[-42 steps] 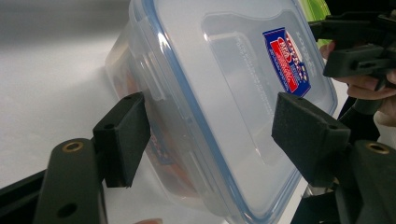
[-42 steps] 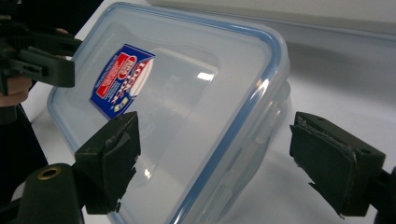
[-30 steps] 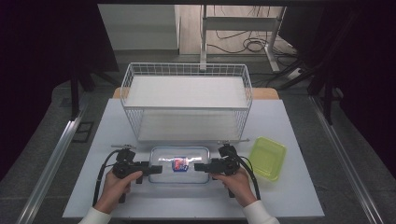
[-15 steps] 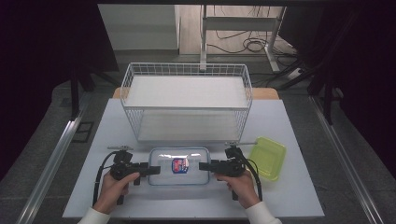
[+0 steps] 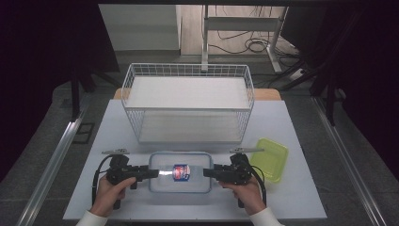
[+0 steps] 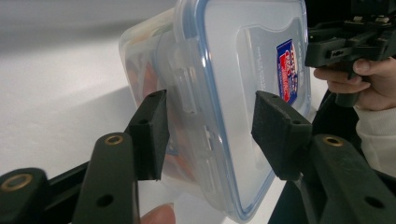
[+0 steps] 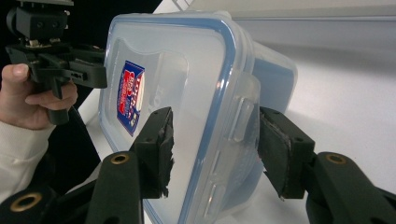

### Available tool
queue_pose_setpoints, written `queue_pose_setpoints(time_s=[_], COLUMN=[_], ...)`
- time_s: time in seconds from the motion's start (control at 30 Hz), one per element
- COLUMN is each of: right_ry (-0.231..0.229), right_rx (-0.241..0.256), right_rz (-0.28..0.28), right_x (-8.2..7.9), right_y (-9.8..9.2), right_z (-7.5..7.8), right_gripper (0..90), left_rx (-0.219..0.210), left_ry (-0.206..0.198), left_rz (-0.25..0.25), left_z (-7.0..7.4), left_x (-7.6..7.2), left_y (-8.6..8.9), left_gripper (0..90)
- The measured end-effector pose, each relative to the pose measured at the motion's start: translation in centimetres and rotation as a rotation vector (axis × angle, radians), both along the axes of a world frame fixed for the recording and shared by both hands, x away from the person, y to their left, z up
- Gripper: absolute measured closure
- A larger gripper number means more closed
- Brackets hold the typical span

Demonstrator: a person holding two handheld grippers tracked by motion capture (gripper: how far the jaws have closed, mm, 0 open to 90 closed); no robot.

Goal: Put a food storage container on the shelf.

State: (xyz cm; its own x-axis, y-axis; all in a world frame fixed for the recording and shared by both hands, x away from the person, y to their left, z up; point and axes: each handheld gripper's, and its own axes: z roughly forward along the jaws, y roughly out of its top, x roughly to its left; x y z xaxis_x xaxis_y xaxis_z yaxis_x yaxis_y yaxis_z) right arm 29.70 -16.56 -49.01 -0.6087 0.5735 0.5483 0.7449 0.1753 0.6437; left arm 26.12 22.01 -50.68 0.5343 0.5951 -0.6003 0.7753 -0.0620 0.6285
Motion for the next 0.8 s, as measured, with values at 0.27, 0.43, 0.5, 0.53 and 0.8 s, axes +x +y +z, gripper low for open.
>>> queue_pose_setpoints(time_s=[0.27, 0.43, 0.5, 0.53, 0.8], right_ry=[-0.028, -0.050, -0.053, -0.053, -0.049], right_rx=[0.007, 0.013, 0.026, 0.026, 0.044], right_rz=[0.017, 0.008, -0.004, -0.004, -0.012], right_x=[-0.43, -0.70, -0.78, -0.78, -0.91], right_y=[-0.18, -0.17, -0.18, -0.18, -0.36], right_z=[0.01, -0.13, -0.27, -0.27, -0.19], right_gripper=[48.7, 48.4, 48.6, 48.6, 50.3], left_rx=[0.004, 0.011, 0.014, 0.014, 0.023], left_ry=[-0.022, -0.023, -0.026, -0.026, -0.050], left_rz=[-0.025, -0.014, -0.011, -0.011, 0.003], left_z=[0.13, 0.16, 0.24, 0.24, 0.65], left_x=[-0.36, -0.46, -0.58, -0.58, -0.97], left_y=[0.25, 0.13, 0.05, 0.05, -0.10], left_gripper=[50.7, 50.3, 50.1, 50.1, 51.1])
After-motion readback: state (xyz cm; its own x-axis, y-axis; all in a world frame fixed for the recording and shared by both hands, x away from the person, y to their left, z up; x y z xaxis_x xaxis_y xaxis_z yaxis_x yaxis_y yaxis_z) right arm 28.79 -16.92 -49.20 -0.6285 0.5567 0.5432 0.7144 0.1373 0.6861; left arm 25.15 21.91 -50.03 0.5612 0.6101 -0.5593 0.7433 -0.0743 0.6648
